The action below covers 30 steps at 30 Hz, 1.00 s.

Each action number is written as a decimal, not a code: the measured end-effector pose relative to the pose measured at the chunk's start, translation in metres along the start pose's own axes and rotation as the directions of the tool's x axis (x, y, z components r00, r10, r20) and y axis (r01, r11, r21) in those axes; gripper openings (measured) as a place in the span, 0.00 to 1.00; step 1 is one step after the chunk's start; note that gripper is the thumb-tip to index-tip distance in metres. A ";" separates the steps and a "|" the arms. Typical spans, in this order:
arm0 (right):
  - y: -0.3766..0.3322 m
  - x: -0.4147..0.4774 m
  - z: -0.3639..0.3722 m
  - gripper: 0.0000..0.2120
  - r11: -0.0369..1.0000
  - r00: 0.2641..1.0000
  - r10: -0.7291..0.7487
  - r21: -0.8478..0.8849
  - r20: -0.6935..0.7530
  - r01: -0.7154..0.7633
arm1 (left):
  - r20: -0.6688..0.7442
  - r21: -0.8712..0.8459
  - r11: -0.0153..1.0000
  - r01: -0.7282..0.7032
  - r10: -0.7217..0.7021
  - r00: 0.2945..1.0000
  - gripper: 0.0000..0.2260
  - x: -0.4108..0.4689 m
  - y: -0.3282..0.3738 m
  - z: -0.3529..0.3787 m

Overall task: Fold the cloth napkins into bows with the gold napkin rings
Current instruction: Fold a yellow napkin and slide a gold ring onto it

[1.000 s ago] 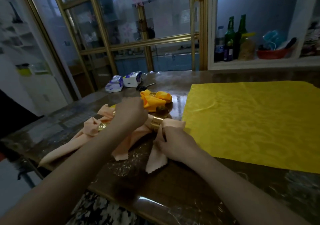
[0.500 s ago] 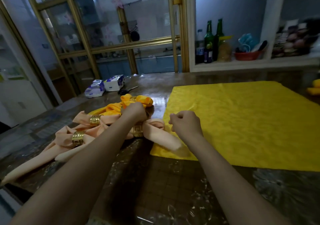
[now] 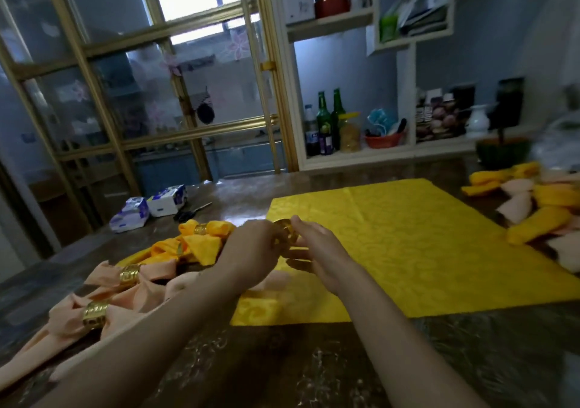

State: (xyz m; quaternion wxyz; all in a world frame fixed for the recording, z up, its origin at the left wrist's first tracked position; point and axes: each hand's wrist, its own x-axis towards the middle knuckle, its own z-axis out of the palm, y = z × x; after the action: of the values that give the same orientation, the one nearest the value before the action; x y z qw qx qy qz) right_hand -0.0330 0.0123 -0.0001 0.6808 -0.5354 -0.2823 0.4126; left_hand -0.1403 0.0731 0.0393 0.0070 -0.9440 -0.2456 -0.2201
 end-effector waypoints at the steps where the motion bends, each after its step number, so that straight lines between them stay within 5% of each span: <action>1: -0.004 -0.008 -0.014 0.10 0.999 1.000 -0.017 0.031 -0.023 0.018 | 0.008 0.020 0.998 -0.067 0.067 0.998 0.07 0.000 0.014 0.003; 5: -0.013 -0.038 -0.055 0.05 0.998 0.997 -0.051 -0.030 -0.064 0.049 | 0.064 0.060 0.975 -0.214 0.210 0.976 0.09 -0.004 0.047 0.023; 9: -0.028 -0.073 -0.121 0.10 0.967 0.938 -0.129 -0.252 -0.322 0.046 | -0.049 -0.246 0.947 -0.205 0.199 0.979 0.15 -0.009 0.102 0.050; 13: -0.046 -0.112 -0.206 0.13 0.924 0.849 -0.176 -0.382 -0.499 -0.033 | 0.123 -0.369 0.915 -0.164 0.223 0.967 0.22 0.003 0.155 0.083; 17: -0.058 -0.163 -0.280 0.11 0.921 0.680 -0.191 -0.368 -0.708 -0.125 | 0.280 -0.275 0.925 -0.261 0.336 0.899 0.29 0.014 0.215 0.110; 20: -0.057 -0.186 -0.303 0.13 0.902 0.669 -0.126 -0.365 -0.733 -0.230 | 0.358 -0.225 0.948 -0.226 0.296 0.886 0.27 0.020 0.231 0.127; 27: -0.053 -0.196 -0.324 0.11 0.740 0.552 -0.335 -0.576 -0.764 -0.348 | 0.106 -0.220 0.951 -0.216 0.243 0.964 0.11 0.012 0.234 0.126; 30: -0.055 -0.196 -0.329 0.09 0.726 0.529 -0.339 -0.574 -0.778 -0.379 | 0.082 -0.354 0.919 -0.175 0.217 0.973 0.10 0.001 0.226 0.113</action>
State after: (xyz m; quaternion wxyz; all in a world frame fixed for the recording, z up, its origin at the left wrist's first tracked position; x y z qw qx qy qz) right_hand 0.1550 -0.3249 -0.0239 0.4731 -0.8797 -0.0392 -0.0286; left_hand 0.0119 -0.1116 -0.0407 -0.1507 -0.9620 -0.1073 -0.2006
